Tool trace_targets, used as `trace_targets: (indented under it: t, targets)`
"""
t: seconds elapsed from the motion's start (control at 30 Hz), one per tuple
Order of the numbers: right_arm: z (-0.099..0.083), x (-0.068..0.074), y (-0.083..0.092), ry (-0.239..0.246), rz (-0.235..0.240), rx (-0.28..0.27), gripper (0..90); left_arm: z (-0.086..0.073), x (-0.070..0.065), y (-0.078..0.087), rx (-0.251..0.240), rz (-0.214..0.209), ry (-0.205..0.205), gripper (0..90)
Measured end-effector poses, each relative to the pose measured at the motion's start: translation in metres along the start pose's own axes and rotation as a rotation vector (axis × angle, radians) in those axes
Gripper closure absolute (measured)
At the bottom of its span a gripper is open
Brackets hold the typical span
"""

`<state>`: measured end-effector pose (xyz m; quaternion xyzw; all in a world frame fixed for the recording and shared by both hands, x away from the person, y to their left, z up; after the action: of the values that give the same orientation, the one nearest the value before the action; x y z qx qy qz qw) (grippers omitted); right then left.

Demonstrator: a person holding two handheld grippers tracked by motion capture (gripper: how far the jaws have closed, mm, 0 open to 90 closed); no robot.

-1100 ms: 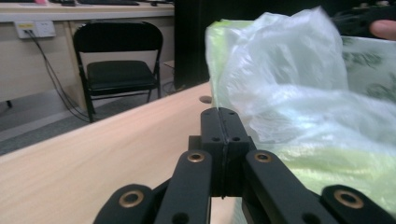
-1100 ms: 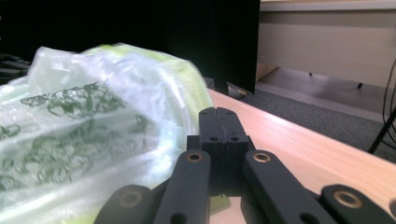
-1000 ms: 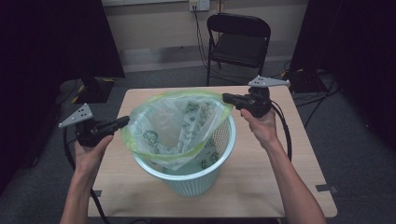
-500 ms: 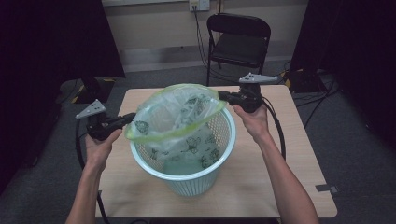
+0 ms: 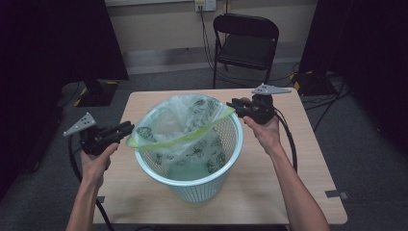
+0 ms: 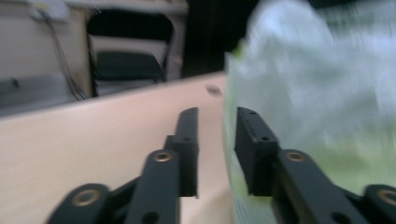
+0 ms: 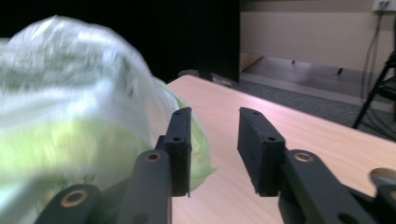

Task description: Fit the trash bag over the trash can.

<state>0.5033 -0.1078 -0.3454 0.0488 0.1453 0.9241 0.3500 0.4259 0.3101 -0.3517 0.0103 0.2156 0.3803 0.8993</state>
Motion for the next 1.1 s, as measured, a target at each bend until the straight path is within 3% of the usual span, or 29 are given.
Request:
trace_targets:
  t: [0.07,0.23,0.33,0.4,0.47,0.5,0.6,0.63,0.67,0.73,0.8,0.83,0.87,1.0,1.1]
  targets:
    - [0.009,-0.003,0.003,0.002,-0.019,-0.008,60.0,0.011,-0.003,-0.002,-0.039,-0.014,0.013,61.5]
    - [0.031,0.002,0.012,0.02,-0.031,-0.05,55.9,0.021,-0.029,-0.008,-0.047,-0.072,-0.047,63.3]
    - [0.04,0.014,0.02,0.03,-0.006,-0.085,54.1,0.018,-0.045,-0.008,-0.041,-0.082,-0.093,68.3]
    - [0.043,0.031,0.025,0.064,0.027,-0.077,52.4,0.011,-0.057,-0.001,-0.045,-0.084,-0.109,69.8]
    - [0.042,0.036,0.026,0.077,0.031,-0.067,52.3,0.009,-0.062,0.001,-0.042,-0.097,-0.122,70.2]
    - [0.041,0.043,0.029,0.091,0.036,-0.061,51.4,0.005,-0.069,0.008,-0.048,-0.064,-0.131,69.3]
    - [0.04,0.045,0.031,0.097,0.038,-0.054,51.4,0.002,-0.076,0.018,-0.02,-0.081,-0.148,69.1]
    - [0.039,0.044,0.031,0.091,0.042,-0.05,51.4,0.002,-0.076,0.018,-0.02,-0.081,-0.148,68.5]
    - [0.039,0.042,0.03,0.085,0.043,-0.046,51.3,0.003,-0.078,0.022,0.007,-0.107,-0.162,67.9]
    - [0.04,0.038,0.027,0.081,0.045,-0.037,51.3,0.006,-0.077,0.022,0.006,-0.108,-0.169,63.6]
    - [0.041,0.037,0.025,0.073,0.054,-0.037,51.3,0.015,-0.072,0.02,-0.026,-0.102,-0.156,62.5]
    - [0.043,0.036,0.023,0.068,0.06,-0.037,51.9,0.026,-0.065,0.014,-0.065,-0.109,-0.132,64.5]
    - [0.043,0.036,0.023,0.068,0.06,-0.037,51.9,0.026,-0.065,0.014,-0.065,-0.109,-0.132,65.7]
    - [0.04,0.036,0.019,0.064,0.064,-0.017,53.3,0.035,-0.058,-0.012,-0.032,-0.107,-0.119,67.6]
    - [0.038,0.036,0.022,0.063,0.065,-0.013,53.3,0.029,-0.057,-0.024,0.015,-0.092,-0.127,69.1]
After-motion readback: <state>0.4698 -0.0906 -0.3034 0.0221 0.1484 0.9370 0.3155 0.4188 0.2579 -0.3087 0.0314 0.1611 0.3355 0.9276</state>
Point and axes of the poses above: each handheld gripper's, and its own axes: y roughly backward along the jaws, z roughly out of its top, x roughly to its left, the point moved 5 cm from there along -y, roughly forward along the jaws, and after that the axes turned 11 degrees about y, right-handed, at the moved point
